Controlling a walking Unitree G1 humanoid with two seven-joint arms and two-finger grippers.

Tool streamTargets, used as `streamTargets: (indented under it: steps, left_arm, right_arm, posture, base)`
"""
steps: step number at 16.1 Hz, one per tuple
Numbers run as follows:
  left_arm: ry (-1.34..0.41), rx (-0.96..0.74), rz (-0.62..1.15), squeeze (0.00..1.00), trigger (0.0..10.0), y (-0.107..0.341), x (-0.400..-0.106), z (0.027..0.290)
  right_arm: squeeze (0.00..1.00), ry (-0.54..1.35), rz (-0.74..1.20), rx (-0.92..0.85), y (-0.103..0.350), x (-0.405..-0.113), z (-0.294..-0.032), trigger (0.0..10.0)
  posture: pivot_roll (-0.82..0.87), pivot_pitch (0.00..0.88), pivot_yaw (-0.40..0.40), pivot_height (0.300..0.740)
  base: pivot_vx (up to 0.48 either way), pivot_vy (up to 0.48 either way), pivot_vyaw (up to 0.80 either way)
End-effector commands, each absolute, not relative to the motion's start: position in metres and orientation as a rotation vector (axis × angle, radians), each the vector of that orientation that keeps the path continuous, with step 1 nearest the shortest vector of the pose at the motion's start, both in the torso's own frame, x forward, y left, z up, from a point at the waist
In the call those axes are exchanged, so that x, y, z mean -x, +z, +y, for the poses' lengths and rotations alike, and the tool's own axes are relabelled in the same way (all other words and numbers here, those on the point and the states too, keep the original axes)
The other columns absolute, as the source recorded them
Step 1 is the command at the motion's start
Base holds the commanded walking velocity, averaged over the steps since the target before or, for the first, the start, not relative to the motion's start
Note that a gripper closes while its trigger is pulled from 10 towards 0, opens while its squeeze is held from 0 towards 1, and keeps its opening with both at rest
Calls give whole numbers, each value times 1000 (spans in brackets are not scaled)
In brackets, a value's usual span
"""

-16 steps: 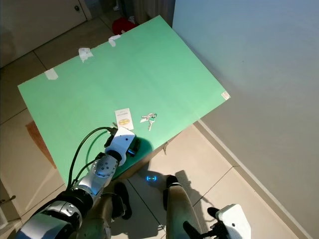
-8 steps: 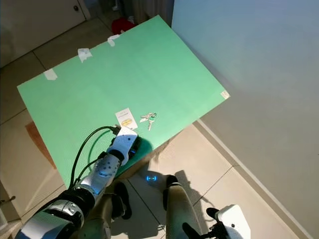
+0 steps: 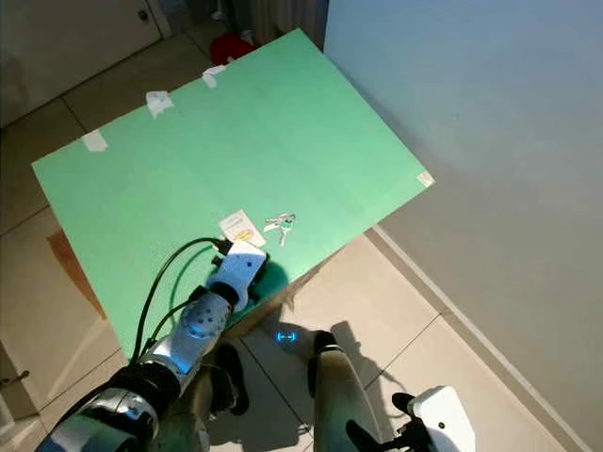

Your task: Hang keys on a hook

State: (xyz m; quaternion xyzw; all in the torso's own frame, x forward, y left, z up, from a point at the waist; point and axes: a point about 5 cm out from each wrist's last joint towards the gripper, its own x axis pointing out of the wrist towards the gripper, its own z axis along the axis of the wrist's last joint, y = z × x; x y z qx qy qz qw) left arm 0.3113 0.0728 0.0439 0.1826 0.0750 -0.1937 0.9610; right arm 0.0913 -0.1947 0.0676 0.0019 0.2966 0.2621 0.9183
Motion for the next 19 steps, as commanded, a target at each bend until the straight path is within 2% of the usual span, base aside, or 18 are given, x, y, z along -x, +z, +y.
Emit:
streamTargets:
  steps: [1, 3, 4, 5, 6, 7, 11, 14, 19]
  left_arm:
    - [-396, -345, 171, 0, 0, 41, -307, 75]
    - [-391, -335, 162, 0, 0, 45, -309, 76]
    - [-383, -349, 171, 0, 3137, 45, -310, 77]
    - [-378, -359, 176, 0, 3137, 44, -309, 77]
    - [-389, -373, 182, 0, 10000, 42, -308, 74]
    - [-421, -363, 176, 1000, 10000, 43, -307, 65]
    - [-373, -358, 236, 1000, 10000, 35, -306, 65]
    - [-273, -430, 272, 1000, 10000, 26, -300, 74]
    - [-309, -415, 255, 1000, 10000, 27, -296, 63]
  right_arm:
    - [0, 529, 642, -18, 66, -86, -195, 10000]
    - [0, 531, 642, -18, 66, -86, -195, 10000]
    - [0, 533, 643, -17, 66, -87, -195, 10000]
    - [0, 534, 644, -17, 66, -87, -195, 10000]
    - [0, 536, 645, -17, 66, -88, -194, 10000]
    - [0, 538, 648, -17, 65, -88, -194, 10000]
    - [0, 533, 653, -16, 63, -87, -195, 10000]
    - [0, 528, 633, -37, 64, -86, -197, 10000]
    - [0, 574, 621, -44, 70, -89, -196, 10000]
  posture:
    - [-470, 387, 7, 740]
    - [-465, 388, 6, 740]
    - [-462, 387, 5, 740]
    - [-462, 387, 5, 740]
    - [-462, 389, 3, 740]
    - [-463, 389, 3, 740]
    - [-472, 389, 5, 740]
    - [-473, 392, 8, 740]
    - [-470, 390, -2, 740]
  base:
    - [0, 0, 0]
    - [0, 0, 0]
    - [0, 0, 0]
    - [0, 0, 0]
    - [0, 0, 0]
    - [0, 0, 0]
    - [0, 0, 0]
    - [0, 0, 0]
    - [0, 0, 0]
